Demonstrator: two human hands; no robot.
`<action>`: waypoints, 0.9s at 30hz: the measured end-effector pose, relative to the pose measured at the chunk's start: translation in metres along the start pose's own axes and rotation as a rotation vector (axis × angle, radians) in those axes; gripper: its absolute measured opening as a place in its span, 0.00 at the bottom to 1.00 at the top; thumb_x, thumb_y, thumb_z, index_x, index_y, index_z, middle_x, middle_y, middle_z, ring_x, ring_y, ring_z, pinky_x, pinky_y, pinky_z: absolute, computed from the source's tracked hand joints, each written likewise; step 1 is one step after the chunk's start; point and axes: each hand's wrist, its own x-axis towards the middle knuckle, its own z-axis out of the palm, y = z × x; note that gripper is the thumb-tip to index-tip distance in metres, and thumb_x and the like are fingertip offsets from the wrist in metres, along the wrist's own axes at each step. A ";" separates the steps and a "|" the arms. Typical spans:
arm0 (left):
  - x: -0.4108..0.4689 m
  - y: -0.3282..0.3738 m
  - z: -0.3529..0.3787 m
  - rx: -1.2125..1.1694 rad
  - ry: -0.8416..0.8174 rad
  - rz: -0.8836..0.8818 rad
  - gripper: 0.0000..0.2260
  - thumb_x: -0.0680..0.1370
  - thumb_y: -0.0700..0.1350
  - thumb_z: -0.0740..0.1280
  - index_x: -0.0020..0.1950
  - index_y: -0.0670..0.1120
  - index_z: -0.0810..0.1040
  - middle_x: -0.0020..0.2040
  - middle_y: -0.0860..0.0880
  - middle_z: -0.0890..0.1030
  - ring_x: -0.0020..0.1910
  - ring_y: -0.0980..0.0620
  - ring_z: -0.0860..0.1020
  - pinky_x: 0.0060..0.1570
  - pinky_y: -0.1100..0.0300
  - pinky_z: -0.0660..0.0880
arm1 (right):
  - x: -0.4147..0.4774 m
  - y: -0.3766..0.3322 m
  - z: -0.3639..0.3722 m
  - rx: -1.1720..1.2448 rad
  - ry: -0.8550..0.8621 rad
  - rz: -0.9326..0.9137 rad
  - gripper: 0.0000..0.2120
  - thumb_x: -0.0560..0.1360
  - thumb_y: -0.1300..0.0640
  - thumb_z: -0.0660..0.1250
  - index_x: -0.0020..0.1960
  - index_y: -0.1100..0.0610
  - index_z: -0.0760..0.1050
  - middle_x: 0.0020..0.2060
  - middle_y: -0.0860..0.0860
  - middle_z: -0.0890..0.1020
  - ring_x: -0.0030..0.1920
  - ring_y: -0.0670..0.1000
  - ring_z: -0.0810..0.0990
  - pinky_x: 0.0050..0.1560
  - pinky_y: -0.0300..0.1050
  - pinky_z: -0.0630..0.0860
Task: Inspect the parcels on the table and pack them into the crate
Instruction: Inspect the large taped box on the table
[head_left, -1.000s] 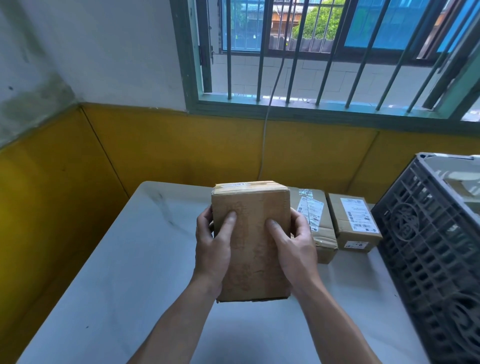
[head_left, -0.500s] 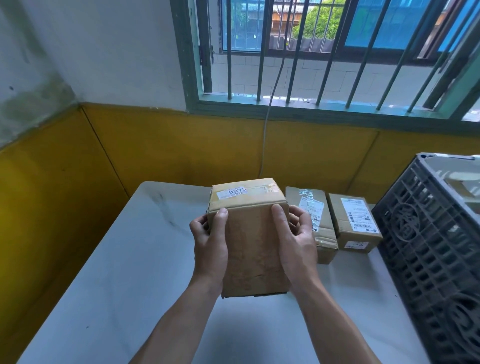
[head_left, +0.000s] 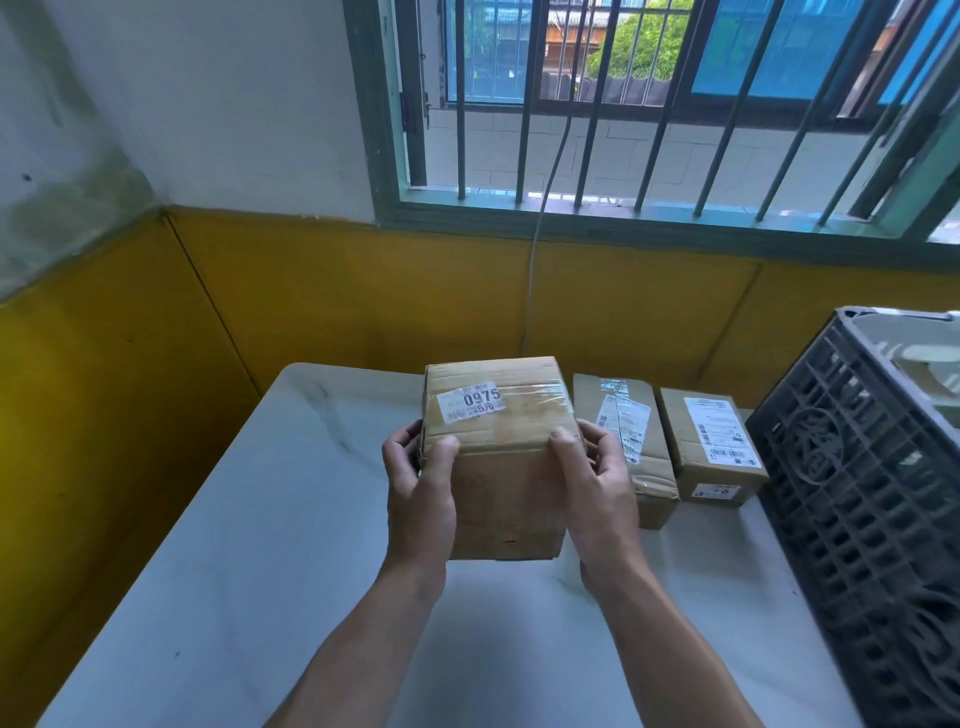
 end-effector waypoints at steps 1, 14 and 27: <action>-0.001 -0.001 0.000 0.009 -0.010 -0.001 0.16 0.70 0.59 0.62 0.57 0.65 0.70 0.55 0.61 0.79 0.50 0.66 0.77 0.41 0.64 0.73 | 0.001 0.000 0.000 -0.006 -0.002 0.002 0.20 0.66 0.39 0.66 0.56 0.43 0.76 0.51 0.42 0.83 0.55 0.44 0.81 0.58 0.49 0.78; 0.001 0.003 0.000 0.014 0.016 0.011 0.13 0.74 0.56 0.69 0.56 0.61 0.71 0.56 0.60 0.78 0.54 0.61 0.76 0.43 0.61 0.74 | 0.004 0.000 -0.001 0.014 0.011 -0.016 0.10 0.71 0.45 0.70 0.51 0.43 0.77 0.41 0.38 0.84 0.45 0.39 0.80 0.49 0.44 0.76; 0.003 -0.002 -0.001 0.038 0.000 0.040 0.21 0.75 0.56 0.68 0.68 0.65 0.70 0.66 0.53 0.75 0.62 0.54 0.77 0.54 0.57 0.78 | 0.006 0.005 -0.001 0.056 -0.062 -0.022 0.16 0.77 0.58 0.69 0.63 0.46 0.80 0.47 0.43 0.87 0.48 0.42 0.83 0.49 0.40 0.75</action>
